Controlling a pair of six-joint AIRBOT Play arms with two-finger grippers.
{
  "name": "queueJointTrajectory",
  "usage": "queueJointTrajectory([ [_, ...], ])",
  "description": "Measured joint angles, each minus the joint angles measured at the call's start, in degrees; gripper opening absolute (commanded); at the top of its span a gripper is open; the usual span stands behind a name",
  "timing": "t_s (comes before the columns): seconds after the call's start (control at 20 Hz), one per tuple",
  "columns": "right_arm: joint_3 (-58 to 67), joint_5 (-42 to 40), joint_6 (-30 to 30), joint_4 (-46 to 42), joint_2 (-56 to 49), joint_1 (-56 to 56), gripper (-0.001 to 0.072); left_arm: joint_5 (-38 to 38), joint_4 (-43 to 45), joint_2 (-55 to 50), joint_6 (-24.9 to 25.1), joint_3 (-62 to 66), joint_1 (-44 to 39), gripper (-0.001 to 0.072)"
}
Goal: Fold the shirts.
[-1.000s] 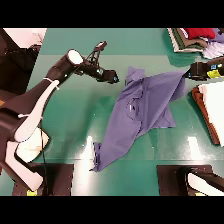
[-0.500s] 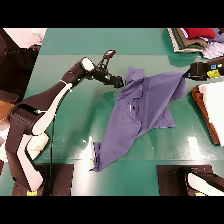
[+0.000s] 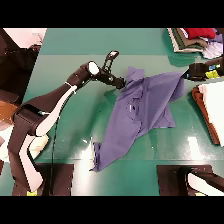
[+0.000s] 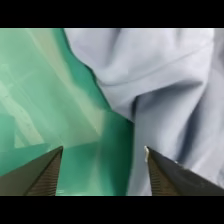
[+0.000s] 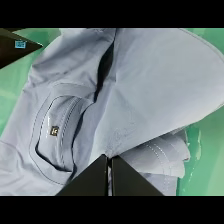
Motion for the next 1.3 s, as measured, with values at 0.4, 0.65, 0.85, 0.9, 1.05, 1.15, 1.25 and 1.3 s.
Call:
queueJointTrajectory([
  [0.4, 0.00, -0.22, 0.02, 0.00, 0.00, 0.13, 0.0014, 2.89, 0.15, -0.72, 1.40, 0.00, -4.09, 0.0613],
  [0.65, 0.00, -1.11, 0.02, 0.00, 0.00, 0.13, 0.0014, 4.42, -0.35, -1.27, 1.33, 0.00, -4.55, 0.0022],
  [0.85, 0.00, -2.08, 0.02, 0.00, 0.04, 0.13, 0.0014, 4.07, -1.11, -0.59, -0.94, 0.55, -3.96, 0.0020],
  [0.9, 0.00, -2.29, 0.02, 0.00, 0.24, -0.11, 0.0014, 3.63, -1.07, 0.33, -1.75, 0.83, -3.17, 0.0020],
  [1.05, 0.00, -3.58, 0.02, -0.09, 2.01, -1.68, 0.0014, 0.94, -0.17, 5.57, -2.86, 1.31, 0.04, 0.0021],
  [1.15, 0.00, -4.90, 0.02, -0.09, 4.42, -3.08, 0.0014, -0.66, 0.44, 11.04, -3.13, 1.44, 2.91, 0.0021],
  [1.25, 0.00, -6.54, 0.02, 0.00, 7.78, -4.09, 0.0014, -2.16, 0.72, 17.57, -3.08, 1.53, 5.60, 0.0022],
  [1.3, 0.00, -7.58, 0.02, 0.00, 9.62, -4.42, 0.0014, -2.84, 0.83, 21.31, -2.99, 1.55, 6.73, 0.0022],
])
